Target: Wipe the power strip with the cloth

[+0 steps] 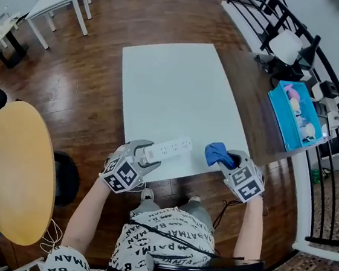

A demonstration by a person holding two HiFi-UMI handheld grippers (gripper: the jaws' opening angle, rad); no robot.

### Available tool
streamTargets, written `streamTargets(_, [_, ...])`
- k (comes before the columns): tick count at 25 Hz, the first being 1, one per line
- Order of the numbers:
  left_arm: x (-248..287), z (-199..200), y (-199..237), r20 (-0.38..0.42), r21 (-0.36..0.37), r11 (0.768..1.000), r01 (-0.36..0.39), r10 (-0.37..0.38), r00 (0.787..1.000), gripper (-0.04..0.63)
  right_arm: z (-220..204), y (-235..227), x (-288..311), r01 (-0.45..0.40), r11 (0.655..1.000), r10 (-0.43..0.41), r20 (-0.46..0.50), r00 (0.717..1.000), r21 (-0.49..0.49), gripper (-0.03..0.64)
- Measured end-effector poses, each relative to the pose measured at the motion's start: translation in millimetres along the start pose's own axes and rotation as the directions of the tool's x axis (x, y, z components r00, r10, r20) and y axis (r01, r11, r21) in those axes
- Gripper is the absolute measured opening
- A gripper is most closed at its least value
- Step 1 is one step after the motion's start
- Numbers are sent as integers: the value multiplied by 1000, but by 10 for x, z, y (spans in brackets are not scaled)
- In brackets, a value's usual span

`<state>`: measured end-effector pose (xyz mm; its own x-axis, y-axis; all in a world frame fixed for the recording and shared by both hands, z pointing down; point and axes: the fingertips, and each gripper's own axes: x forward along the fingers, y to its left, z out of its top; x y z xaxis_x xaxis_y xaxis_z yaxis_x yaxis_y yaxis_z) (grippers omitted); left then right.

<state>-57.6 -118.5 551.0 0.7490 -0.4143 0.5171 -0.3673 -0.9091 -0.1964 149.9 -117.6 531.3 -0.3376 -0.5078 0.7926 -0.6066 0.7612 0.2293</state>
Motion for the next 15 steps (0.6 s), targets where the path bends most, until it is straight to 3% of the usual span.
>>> streamTargets(4, [247, -223, 126, -18, -20, 998, 59, -59, 998, 279, -169, 69, -89, 61, 989, -64, 20, 998, 135, 120])
streamTargets(9, [646, -547, 193, -66, -52, 990, 129, -132, 989, 279, -222, 269, -215, 61, 956, -83, 62, 995, 288, 120])
streamTargets(15, [999, -726, 296, -69, -125, 981, 145, -155, 986, 279, -267, 474, -229, 70, 929, -99, 63, 993, 363, 120])
